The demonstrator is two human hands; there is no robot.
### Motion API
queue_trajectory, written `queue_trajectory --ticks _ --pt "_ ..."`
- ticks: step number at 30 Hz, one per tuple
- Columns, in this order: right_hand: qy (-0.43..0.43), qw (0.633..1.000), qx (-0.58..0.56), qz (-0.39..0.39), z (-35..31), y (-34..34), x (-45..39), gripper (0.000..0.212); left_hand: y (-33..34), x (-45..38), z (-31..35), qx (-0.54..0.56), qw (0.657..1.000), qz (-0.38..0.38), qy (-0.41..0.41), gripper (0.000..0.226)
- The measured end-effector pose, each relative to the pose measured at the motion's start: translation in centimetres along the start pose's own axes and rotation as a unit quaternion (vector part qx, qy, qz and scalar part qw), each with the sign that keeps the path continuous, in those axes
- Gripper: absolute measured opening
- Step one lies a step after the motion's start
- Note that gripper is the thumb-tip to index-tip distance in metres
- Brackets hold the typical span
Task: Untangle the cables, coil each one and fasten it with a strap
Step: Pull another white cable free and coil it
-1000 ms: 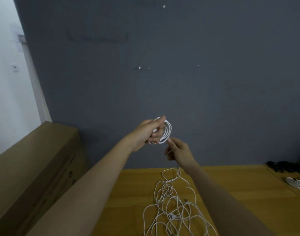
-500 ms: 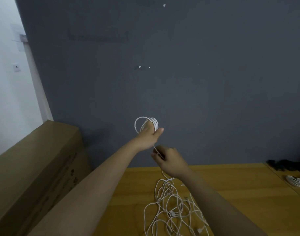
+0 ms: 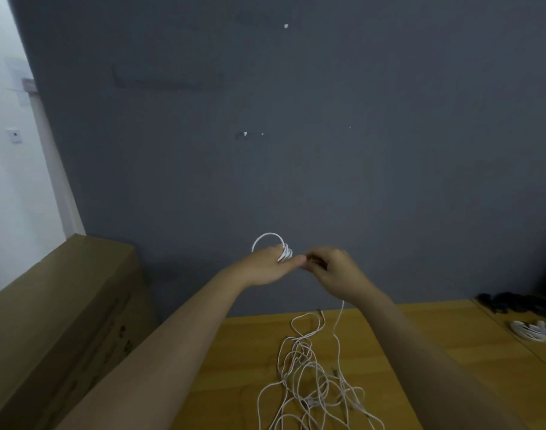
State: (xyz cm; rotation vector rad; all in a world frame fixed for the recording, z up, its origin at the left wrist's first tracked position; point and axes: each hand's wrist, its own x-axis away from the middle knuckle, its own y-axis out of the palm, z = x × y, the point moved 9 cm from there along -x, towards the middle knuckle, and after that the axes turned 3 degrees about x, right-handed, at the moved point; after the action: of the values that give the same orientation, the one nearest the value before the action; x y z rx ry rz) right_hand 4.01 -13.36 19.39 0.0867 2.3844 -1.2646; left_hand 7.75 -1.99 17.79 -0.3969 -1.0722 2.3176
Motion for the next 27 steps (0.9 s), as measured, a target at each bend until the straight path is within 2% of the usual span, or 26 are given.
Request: queue_trajectory --ticks 3,7,10,13,16,18,20,22,24,27 --pt "-0.056 0.997 0.021 0.052 -1.2 -1.7 -1.0 0.007 -0.2 0.0 1.1 0.012 1.0 -0.012 0.025 0.045" --pt "-0.061 0.992 -0.061 0.089 -1.5 -2.7 -1.9 0.002 -1.4 0.1 0.9 0.085 0.996 -0.034 0.002 0.031" --pt "-0.026 0.984 -0.165 0.068 -1.2 -2.0 -2.4 0.008 -1.7 0.7 1.1 0.217 0.973 -0.08 -0.007 0.032" --pt "-0.004 0.969 -0.245 0.03 -1.2 -0.4 -3.0 0.017 -2.3 1.3 1.2 0.305 0.948 -0.089 0.011 0.039" --pt "0.025 0.942 -0.334 0.005 -1.0 1.6 -3.4 0.02 -3.2 1.4 1.0 0.376 0.924 -0.06 0.02 0.04" --pt "0.059 0.921 -0.385 -0.004 -0.4 3.5 -3.3 0.022 -3.8 1.4 1.2 0.44 0.896 -0.038 0.033 0.035" --pt "0.096 0.918 -0.384 -0.009 0.4 5.7 -2.8 0.024 -4.9 1.0 1.4 0.503 0.862 0.007 0.057 0.033" --pt "0.116 0.926 -0.36 -0.017 0.7 7.7 -2.2 0.023 -6.2 0.3 1.4 0.524 0.846 0.064 0.07 0.033" --pt "0.115 0.943 -0.311 -0.036 0.3 9.1 -2.0 0.024 -6.9 -0.5 1.3 0.479 0.868 0.108 0.068 0.031" --pt "0.061 0.984 -0.155 -0.063 -1.2 9.3 -2.6 0.023 -7.3 -1.4 0.8 0.321 0.932 0.154 0.061 0.02"
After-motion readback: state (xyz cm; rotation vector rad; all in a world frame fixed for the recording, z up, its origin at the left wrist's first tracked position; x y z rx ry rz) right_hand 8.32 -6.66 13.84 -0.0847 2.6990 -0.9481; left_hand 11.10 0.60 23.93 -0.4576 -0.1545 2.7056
